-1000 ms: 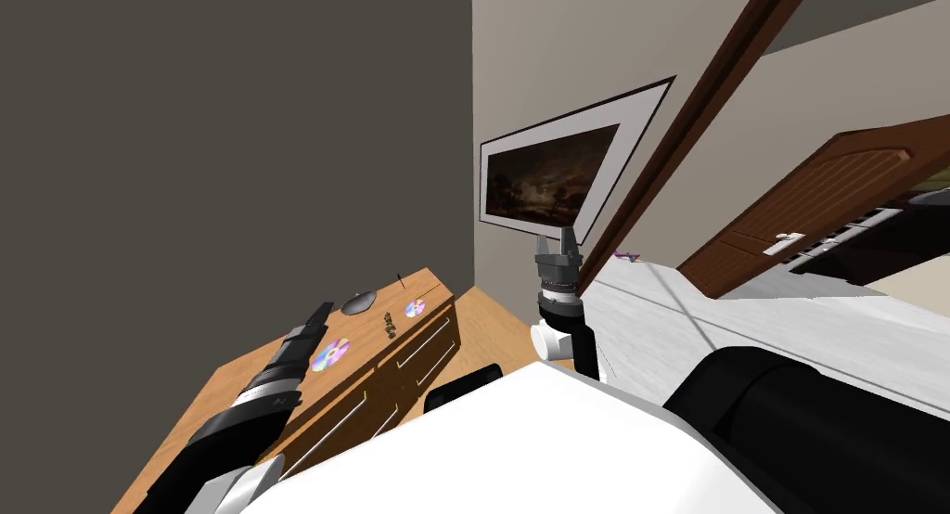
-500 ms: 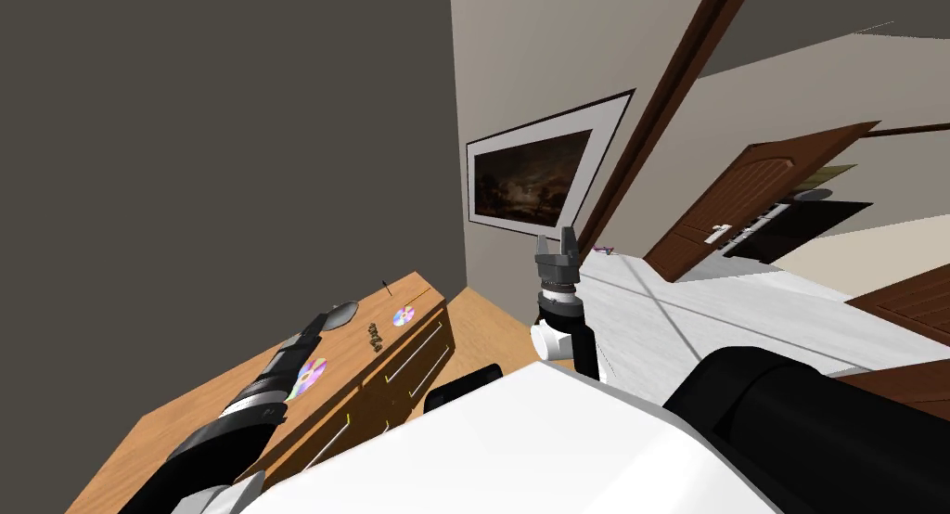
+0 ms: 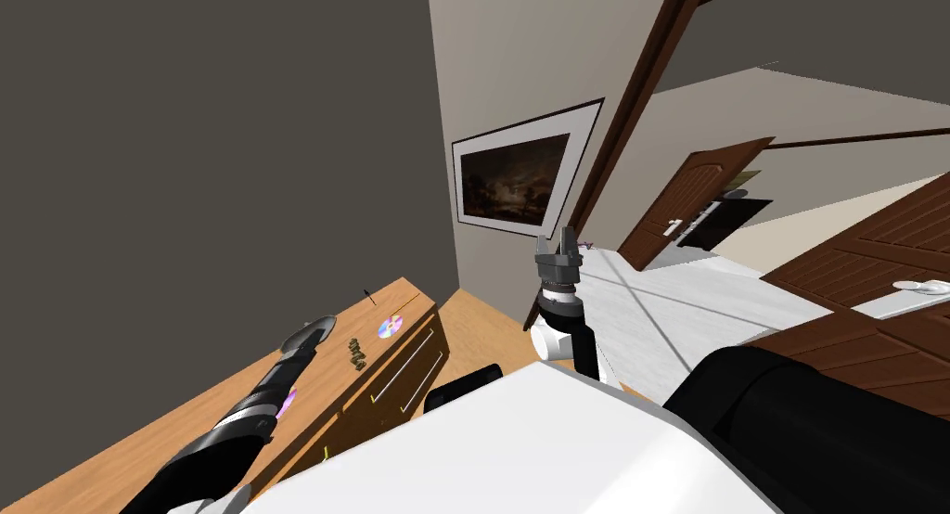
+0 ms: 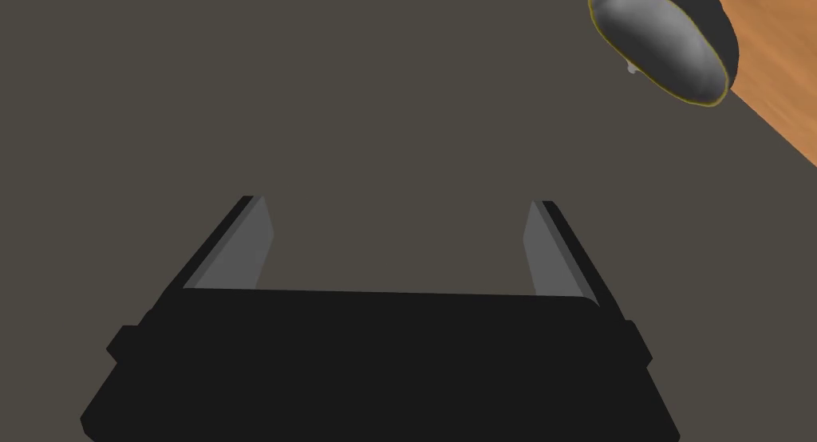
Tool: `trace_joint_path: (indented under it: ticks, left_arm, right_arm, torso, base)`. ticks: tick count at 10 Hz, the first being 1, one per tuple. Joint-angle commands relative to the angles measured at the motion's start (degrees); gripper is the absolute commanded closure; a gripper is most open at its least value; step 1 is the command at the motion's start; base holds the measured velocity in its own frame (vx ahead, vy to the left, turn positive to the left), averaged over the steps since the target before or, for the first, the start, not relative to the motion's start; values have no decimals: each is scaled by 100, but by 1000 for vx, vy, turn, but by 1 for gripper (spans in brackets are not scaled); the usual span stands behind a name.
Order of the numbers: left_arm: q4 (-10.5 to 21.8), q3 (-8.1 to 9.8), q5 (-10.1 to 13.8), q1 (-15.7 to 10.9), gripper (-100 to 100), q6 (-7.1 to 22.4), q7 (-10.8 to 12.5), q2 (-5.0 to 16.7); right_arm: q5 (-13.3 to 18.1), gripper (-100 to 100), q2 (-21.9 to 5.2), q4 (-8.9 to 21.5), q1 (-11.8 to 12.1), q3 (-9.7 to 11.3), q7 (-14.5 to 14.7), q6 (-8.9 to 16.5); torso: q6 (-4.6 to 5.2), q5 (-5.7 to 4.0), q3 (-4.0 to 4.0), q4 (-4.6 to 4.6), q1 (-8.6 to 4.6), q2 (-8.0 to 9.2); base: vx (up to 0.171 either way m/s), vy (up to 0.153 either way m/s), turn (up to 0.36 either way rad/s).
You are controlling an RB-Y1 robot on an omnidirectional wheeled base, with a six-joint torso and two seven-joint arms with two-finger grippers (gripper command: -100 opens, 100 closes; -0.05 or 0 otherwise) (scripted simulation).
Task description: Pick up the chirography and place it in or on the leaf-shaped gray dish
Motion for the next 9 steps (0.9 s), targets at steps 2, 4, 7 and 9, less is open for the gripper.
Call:
trace_joint_path:
  ticks: [2,4,7,9]
  left_arm:
    - [168,123,173,178,-100,411,-173,140]
    - [285,184,267,253,-100,689,-288,205]
    - [532,293,455,407,-100,1169,-501,326]
    - [657,342,549,485,-100,1449,-600,382]
  right_arm:
    - [0,0,0,0,0,0,0,0]
    - [0,0,0,0,0,0,0,0]
    - [0,0,0,0,1,-1,0,0]
    - [0,0,0,0,1,-1,0,0]
  torso:
    - [0,0,-3,-1,-1,-5]
    - [-1,1,-4,-2,1,-6]
    - [-5,0,-1,0,1,-1]
    - [-5,-1,-2,-1,-1,-3]
  base:
    - [46,-15,-248]
    - [40,-16,-150]
    - [38,-16,-174]
    - [41,-17,-170]
